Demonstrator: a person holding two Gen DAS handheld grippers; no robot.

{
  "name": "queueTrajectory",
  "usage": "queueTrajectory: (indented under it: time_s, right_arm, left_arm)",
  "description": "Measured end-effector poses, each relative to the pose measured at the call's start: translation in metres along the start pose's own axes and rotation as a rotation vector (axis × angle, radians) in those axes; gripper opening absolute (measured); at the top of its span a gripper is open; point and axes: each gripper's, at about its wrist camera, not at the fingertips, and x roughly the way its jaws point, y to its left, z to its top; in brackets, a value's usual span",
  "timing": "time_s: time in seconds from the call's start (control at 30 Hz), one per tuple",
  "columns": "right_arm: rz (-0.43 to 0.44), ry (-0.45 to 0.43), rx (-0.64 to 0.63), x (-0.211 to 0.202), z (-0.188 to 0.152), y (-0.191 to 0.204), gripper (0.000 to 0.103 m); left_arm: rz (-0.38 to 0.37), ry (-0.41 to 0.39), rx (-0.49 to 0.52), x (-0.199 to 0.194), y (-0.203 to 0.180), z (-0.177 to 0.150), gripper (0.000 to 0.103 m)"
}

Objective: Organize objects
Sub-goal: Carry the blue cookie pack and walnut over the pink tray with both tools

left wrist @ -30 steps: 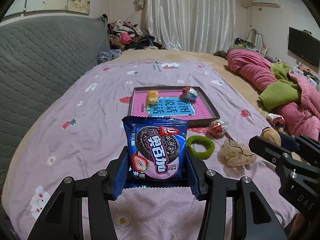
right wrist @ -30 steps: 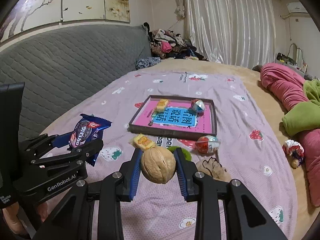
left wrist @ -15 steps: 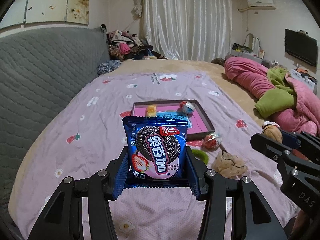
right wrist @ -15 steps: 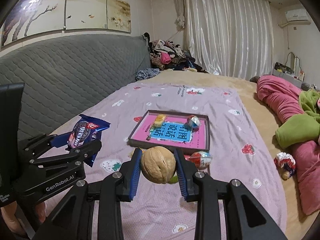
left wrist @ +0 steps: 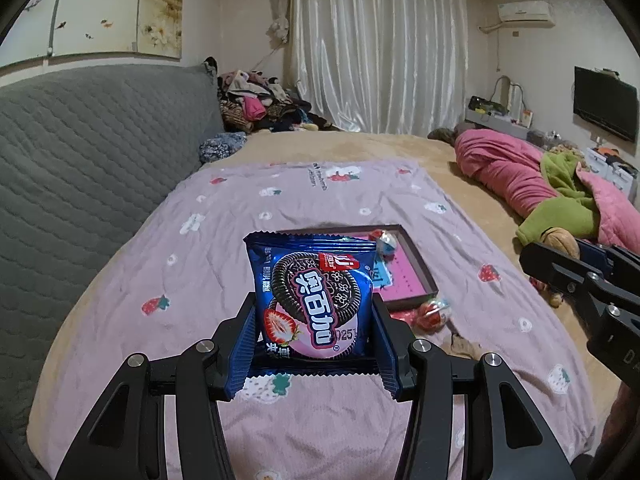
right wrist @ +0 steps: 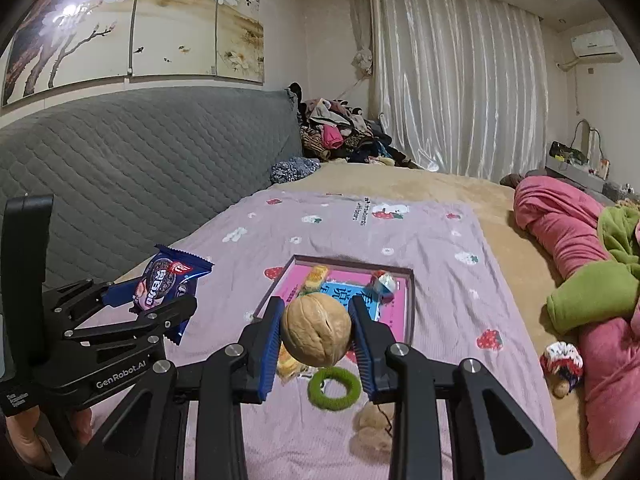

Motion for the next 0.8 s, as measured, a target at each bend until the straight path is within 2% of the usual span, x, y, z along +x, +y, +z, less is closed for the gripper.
queueTrajectory:
  time_s: [0.37, 0.8]
  right_arm:
    - [0.023, -0.013, 0.014, 0.012, 0.03, -0.001, 0.033]
    - [0.014, -0.012, 0.025, 0.04, 0.043, -0.012, 0.033]
  left_arm:
    - [-0.01, -0.01, 0.014, 0.016, 0.0, 0.025, 0.054]
    - [-0.032, -0.004, 0.005, 0.049, -0.007, 0.041, 0.054]
